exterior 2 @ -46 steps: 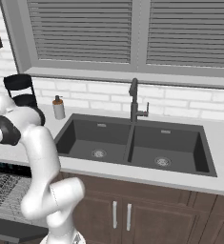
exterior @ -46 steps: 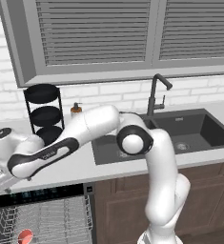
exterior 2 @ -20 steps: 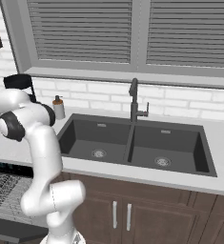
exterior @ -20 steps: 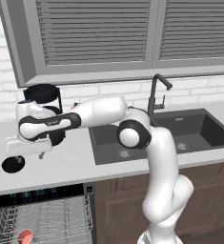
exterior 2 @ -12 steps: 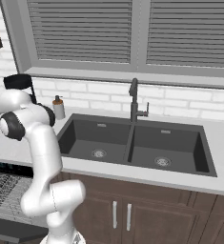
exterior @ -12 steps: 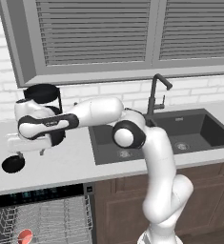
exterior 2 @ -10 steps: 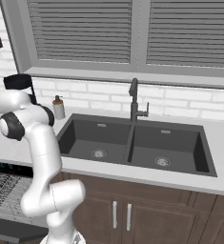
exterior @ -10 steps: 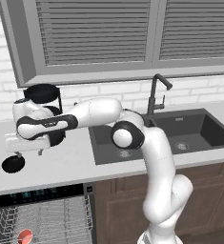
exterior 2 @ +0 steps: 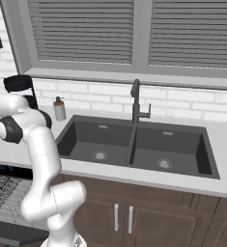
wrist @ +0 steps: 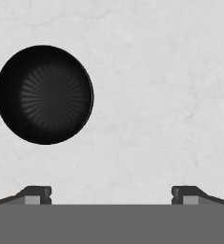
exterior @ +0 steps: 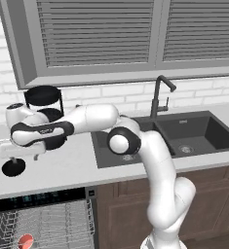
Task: Pick up the cup and bowl from the counter, place them in the dishwasher, and close the dishwasher door.
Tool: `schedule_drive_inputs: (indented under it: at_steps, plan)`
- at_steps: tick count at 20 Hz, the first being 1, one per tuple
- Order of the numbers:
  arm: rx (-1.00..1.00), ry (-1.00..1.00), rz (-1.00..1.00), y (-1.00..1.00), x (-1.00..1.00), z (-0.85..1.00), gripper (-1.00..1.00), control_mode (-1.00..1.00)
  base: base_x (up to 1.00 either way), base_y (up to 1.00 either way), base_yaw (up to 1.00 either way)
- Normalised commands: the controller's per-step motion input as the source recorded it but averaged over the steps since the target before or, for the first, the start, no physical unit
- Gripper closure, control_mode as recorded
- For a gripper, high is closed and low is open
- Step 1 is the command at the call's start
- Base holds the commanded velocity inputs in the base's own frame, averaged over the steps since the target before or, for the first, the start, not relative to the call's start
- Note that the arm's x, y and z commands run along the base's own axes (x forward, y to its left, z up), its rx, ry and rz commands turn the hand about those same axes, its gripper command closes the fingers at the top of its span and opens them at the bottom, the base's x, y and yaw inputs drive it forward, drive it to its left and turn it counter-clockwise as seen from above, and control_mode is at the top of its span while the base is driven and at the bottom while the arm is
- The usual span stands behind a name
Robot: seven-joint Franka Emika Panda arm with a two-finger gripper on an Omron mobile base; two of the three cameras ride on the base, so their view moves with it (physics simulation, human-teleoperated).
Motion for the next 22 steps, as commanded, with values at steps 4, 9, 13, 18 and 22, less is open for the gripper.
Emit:
schedule_drive_inputs:
  at_steps: [4,9,13,18,22]
  plan:
    - [0.00,0.00,0.00,0.10,0.11,-0.26,-1.00,-1.00,0.00,0.00,0.00]
    - [0.00,0.00,0.00,0.12,0.03,-0.47,-1.00,-1.00,0.00,0.00,0.00]
    - [0.00,0.00,0.00,0.16,0.03,-0.20,-1.00,-1.00,0.00,0.00,0.00]
    - [0.00,-0.01,0.00,0.02,0.00,-0.04,-1.00,-1.00,0.00,0.00,0.00]
    - [0.00,-0.07,0.00,0.00,0.03,0.00,-1.00,-1.00,0.00,0.00,0.00]
